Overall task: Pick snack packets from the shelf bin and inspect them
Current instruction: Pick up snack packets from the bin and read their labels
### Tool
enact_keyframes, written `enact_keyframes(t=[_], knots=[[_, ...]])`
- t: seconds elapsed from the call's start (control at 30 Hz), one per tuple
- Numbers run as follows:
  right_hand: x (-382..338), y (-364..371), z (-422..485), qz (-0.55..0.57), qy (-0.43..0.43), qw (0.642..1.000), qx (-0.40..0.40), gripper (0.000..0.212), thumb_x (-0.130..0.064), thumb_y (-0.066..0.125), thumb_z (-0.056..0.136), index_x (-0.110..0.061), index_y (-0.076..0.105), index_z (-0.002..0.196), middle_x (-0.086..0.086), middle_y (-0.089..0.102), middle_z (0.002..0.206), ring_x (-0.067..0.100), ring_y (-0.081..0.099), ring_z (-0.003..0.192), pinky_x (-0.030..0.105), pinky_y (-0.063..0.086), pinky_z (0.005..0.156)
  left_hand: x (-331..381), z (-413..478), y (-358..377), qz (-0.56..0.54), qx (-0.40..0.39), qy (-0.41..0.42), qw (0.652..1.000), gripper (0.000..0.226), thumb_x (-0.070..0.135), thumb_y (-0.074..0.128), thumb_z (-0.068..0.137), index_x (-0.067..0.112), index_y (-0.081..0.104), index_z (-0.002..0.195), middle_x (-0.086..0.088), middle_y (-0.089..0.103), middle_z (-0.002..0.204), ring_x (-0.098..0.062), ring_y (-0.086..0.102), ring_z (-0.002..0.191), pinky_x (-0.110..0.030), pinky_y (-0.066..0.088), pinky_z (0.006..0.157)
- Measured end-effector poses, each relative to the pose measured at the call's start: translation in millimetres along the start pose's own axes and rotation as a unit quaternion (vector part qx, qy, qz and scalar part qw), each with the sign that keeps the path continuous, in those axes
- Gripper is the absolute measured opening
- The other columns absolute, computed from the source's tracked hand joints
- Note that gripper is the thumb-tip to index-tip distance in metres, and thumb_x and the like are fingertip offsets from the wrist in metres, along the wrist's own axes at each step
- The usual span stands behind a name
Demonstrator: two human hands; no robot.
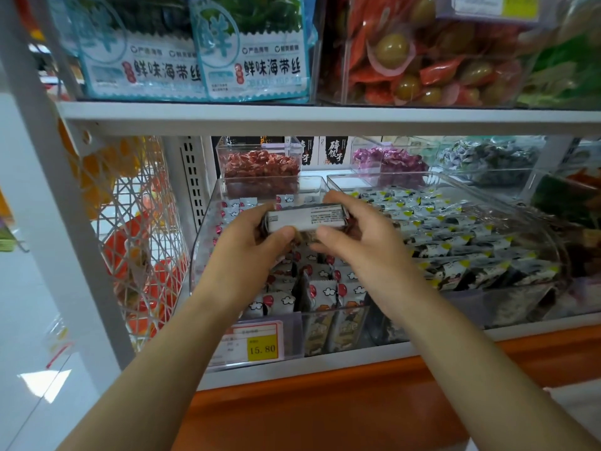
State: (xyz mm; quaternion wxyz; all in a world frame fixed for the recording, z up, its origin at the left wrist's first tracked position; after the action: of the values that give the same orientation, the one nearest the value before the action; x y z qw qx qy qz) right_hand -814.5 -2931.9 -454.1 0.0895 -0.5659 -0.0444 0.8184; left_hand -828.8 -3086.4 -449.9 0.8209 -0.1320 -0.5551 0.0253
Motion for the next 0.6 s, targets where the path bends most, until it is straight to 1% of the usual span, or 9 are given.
enact_keyframes(t=[0.07, 0.13, 0.23, 0.33, 0.4, 0.43, 0.47, 0.53, 0.6], knots=[[-3.6, -3.7, 5.0, -0.052, -0.01, 0.998, 0.025, 0.043, -0.014, 0.061, 0.089, -0.018, 0.05, 0.131, 0.0, 0.059, 0.119, 0.006, 0.07, 0.077, 0.018, 0.056, 0.073, -2.1, 3.8, -0.2, 0.004, 0.012, -0.014, 1.0, 0.033, 0.022, 0.055, 0.092, 0.022, 0.052, 0.125, 0.01, 0.066, 0.106, -0.01, 0.064, 0.098, -0.029, 0.05, 0.09], [-6.4, -10.2, 15.0, -0.046, -0.016, 0.996, 0.069, 0.032, -0.013, 0.063, 0.087, -0.012, 0.057, 0.118, 0.005, 0.064, 0.105, 0.007, 0.069, 0.068, 0.02, 0.056, 0.057, -5.6, 14.4, -4.1, 0.051, 0.044, -0.028, 0.997, 0.049, 0.029, 0.054, 0.092, 0.018, 0.04, 0.138, 0.007, 0.057, 0.125, -0.013, 0.059, 0.108, -0.031, 0.047, 0.09], [-10.1, -15.6, 37.5, -0.069, 0.0, 0.993, 0.097, 0.024, -0.017, 0.065, 0.086, -0.008, 0.056, 0.107, 0.009, 0.064, 0.096, 0.016, 0.067, 0.064, 0.027, 0.057, 0.052, -8.0, 40.3, -10.9, 0.177, 0.068, -0.007, 0.982, 0.043, 0.024, 0.049, 0.096, 0.016, 0.042, 0.137, -0.002, 0.05, 0.136, -0.007, 0.053, 0.097, -0.024, 0.045, 0.076], [-9.6, -13.2, 63.9, -0.082, 0.037, 0.993, 0.072, 0.024, -0.015, 0.063, 0.088, -0.006, 0.052, 0.108, 0.012, 0.059, 0.105, 0.013, 0.063, 0.06, 0.035, 0.059, 0.06, -21.6, 73.7, -8.6, 0.332, 0.003, -0.013, 0.943, 0.033, 0.012, 0.044, 0.096, 0.008, 0.05, 0.128, -0.013, 0.054, 0.129, -0.025, 0.057, 0.101, -0.033, 0.047, 0.086], [-8.1, -10.2, 81.9, -0.092, 0.065, 0.992, 0.057, 0.022, -0.011, 0.062, 0.089, -0.005, 0.052, 0.107, 0.012, 0.055, 0.109, 0.012, 0.062, 0.059, 0.043, 0.059, 0.069, -31.1, 92.9, -2.2, 0.398, -0.041, -0.041, 0.916, 0.029, 0.013, 0.04, 0.096, -0.002, 0.052, 0.117, -0.02, 0.055, 0.12, -0.035, 0.054, 0.107, -0.043, 0.045, 0.093], [-6.9, -8.4, 89.8, -0.086, 0.079, 0.992, 0.05, 0.021, -0.008, 0.061, 0.089, -0.001, 0.052, 0.106, 0.013, 0.054, 0.107, 0.014, 0.061, 0.062, 0.04, 0.059, 0.068, -35.3, 100.8, 1.1, 0.423, -0.057, -0.05, 0.903, 0.029, 0.016, 0.038, 0.096, -0.004, 0.052, 0.111, -0.022, 0.054, 0.118, -0.037, 0.052, 0.111, -0.047, 0.043, 0.095], [-5.4, -6.4, 96.8, -0.076, 0.091, 0.992, 0.045, 0.018, -0.004, 0.061, 0.088, 0.002, 0.053, 0.103, 0.013, 0.054, 0.104, 0.016, 0.061, 0.066, 0.036, 0.059, 0.067, -40.0, 108.4, 3.7, 0.45, -0.071, -0.053, 0.889, 0.033, 0.022, 0.036, 0.098, -0.005, 0.052, 0.111, -0.022, 0.052, 0.12, -0.037, 0.048, 0.116, -0.049, 0.04, 0.099], [-0.2, -2.3, 108.5, -0.07, 0.097, 0.992, 0.039, 0.007, 0.0, 0.059, 0.088, 0.0, 0.053, 0.09, 0.009, 0.054, 0.092, 0.019, 0.062, 0.069, 0.033, 0.058, 0.068, -51.6, 120.3, 6.6, 0.51, -0.104, -0.057, 0.852, 0.048, 0.035, 0.029, 0.099, -0.001, 0.043, 0.128, -0.02, 0.041, 0.137, -0.034, 0.034, 0.131, -0.052, 0.029, 0.108], [5.6, 2.0, 120.0, -0.081, 0.093, 0.991, 0.048, 0.016, 0.0, 0.057, 0.089, -0.011, 0.05, 0.081, 0.004, 0.052, 0.082, 0.017, 0.061, 0.067, 0.037, 0.058, 0.075, -62.4, 128.5, 6.2, 0.541, -0.13, -0.065, 0.828, 0.053, 0.042, 0.025, 0.099, 0.002, 0.037, 0.133, -0.018, 0.036, 0.142, -0.033, 0.03, 0.134, -0.054, 0.025, 0.109]])
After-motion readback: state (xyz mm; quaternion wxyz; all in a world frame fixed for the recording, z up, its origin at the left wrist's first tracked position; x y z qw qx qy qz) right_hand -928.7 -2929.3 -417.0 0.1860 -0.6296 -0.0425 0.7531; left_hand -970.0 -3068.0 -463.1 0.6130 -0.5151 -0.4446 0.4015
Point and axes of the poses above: each hand's wrist, its own z-axis towards the middle knuckle, its own y-axis out of the palm, x = y × z, the point moved 1 cm from there along z, towards the middle knuckle
